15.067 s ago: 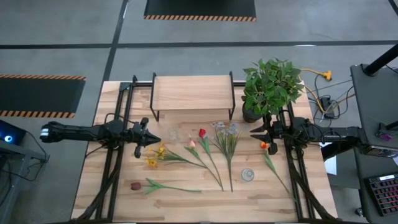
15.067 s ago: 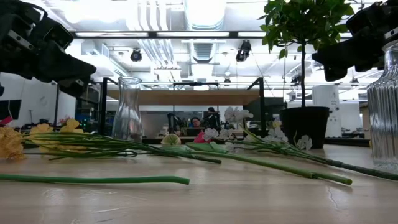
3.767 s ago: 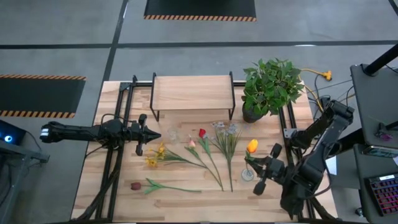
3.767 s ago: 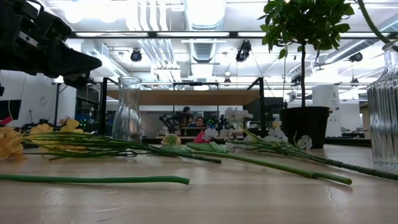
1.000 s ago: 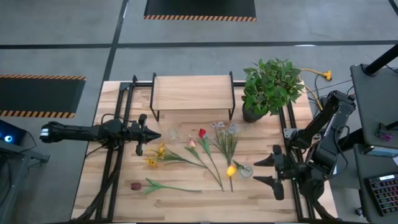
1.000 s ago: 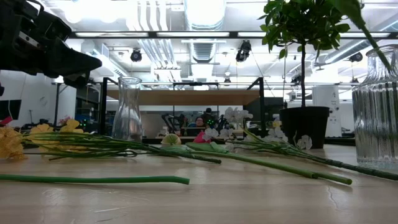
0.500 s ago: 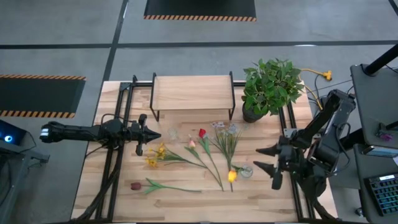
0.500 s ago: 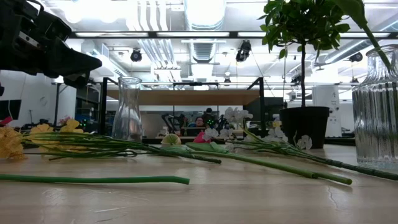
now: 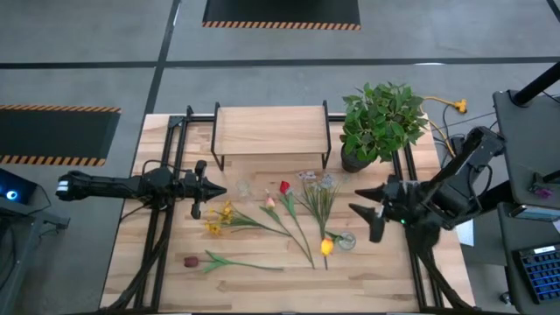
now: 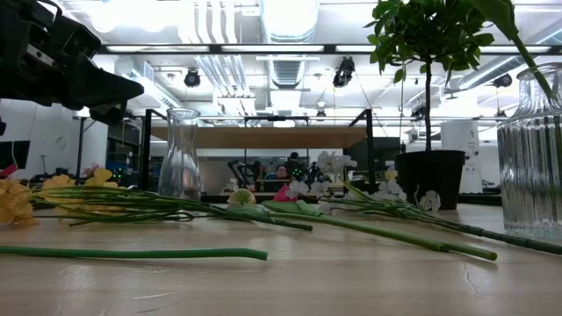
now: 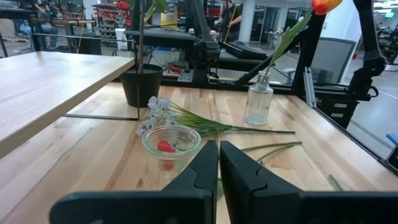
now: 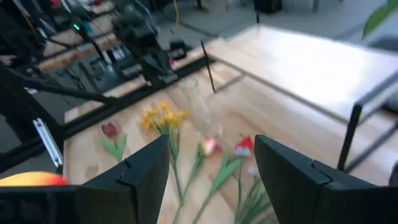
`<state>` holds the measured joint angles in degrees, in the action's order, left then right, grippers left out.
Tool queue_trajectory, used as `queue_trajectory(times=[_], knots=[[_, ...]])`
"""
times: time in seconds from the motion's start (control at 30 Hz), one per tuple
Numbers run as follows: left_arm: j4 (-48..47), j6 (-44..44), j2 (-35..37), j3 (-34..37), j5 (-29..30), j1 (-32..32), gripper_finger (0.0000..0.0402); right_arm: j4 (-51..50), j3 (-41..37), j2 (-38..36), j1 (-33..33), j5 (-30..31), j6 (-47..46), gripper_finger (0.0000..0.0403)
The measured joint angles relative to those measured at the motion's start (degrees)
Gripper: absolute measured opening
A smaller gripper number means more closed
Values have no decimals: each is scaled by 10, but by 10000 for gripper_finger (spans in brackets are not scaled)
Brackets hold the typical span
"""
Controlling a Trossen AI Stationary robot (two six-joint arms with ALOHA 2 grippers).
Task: Pick and place flowers into a vace then onto a shelf
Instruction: Put the white flowers into the right transparent vase
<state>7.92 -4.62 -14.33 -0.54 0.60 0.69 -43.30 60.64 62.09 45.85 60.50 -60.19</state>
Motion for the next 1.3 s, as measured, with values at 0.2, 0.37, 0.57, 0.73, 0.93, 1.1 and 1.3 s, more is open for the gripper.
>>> queue_trajectory(times=[0.2,0.37,0.57,0.73,0.93,1.1,1.3], knots=[[0,0,0,0,0,0,0,0,0,-4,-68,-72,-2,223],[0,0,0,0,0,0,0,1,0,-9,-110,-99,-3,223],[0,0,0,0,0,0,0,1,0,-16,-158,-138,7,223],[0,0,0,0,0,0,0,2,0,-16,-196,-180,19,223],[0,0,0,0,0,0,0,2,0,19,-233,-276,18,223],[0,0,0,0,0,0,0,-13,0,55,-250,-282,17,223],[0,0,0,0,0,0,0,-56,0,75,-261,-293,-3,223]])
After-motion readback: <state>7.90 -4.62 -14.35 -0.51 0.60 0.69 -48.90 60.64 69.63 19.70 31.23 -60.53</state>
